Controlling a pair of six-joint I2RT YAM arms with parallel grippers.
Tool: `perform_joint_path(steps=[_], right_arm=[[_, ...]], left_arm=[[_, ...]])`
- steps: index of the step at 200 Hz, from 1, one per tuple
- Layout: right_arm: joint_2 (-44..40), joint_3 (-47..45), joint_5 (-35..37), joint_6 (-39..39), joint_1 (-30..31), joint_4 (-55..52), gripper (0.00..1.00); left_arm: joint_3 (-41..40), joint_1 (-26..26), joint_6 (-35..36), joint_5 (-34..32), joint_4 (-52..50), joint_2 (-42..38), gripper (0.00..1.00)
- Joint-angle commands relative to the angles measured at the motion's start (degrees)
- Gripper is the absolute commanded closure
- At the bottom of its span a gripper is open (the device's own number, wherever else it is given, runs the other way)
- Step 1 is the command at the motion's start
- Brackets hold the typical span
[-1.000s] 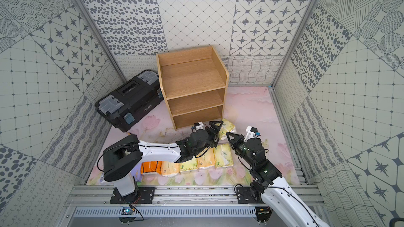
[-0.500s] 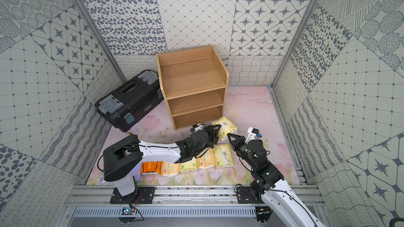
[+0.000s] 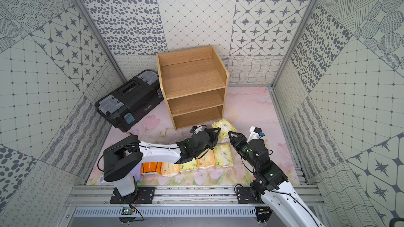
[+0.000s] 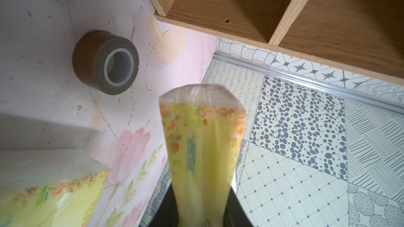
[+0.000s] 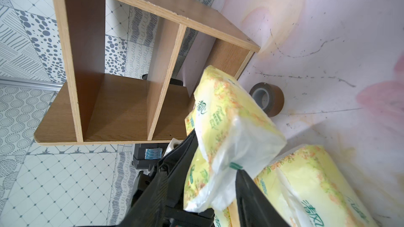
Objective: Remove the tissue boxes from the shelf
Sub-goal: Pick up a box of tissues from the shelf, then place the box of tissues at the center of the board.
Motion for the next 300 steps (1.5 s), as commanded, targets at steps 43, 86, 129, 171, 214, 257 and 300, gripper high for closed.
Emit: perform_joint_path(steps=[43,86,129,171,214,257,300], right_arm=[[-6.86,8.6,13.37,-14.78,0.2,-15.15,0.42],[-9.17,10.49,14.5,-16.48,0.23,-15.68,0.41],[-9.97,10.52,14.39,-17.24,0.21,-15.68,0.41],[-10.14,10.47,13.94,-17.19,0.19,-15.94,0.41],[-10.31,9.95,13.72,-16.81,0.15,-16.0,0.41],[-10.33,9.44,14.49,-15.96,0.2,-16.51,0.42],[-10.06,8.0,15.51,-14.67,0.18,-16.91,0.42]], left_arm=[[8.64,-5.79,14.09,-1.2,-13.18,2.99,0.84],[16.44,-7.83,18.97,0.39,-17.47,9.54,0.84],[26.0,-10.0,23.65,0.6,-23.12,17.79,0.83],[33.55,-10.15,26.12,2.51,-28.35,23.84,0.83],[35.22,-10.88,23.71,2.53,-30.44,26.08,0.7],[33.27,-11.45,24.45,-1.51,-31.71,22.52,0.45],[26.62,-14.89,24.33,-16.08,-35.31,11.71,0.37]])
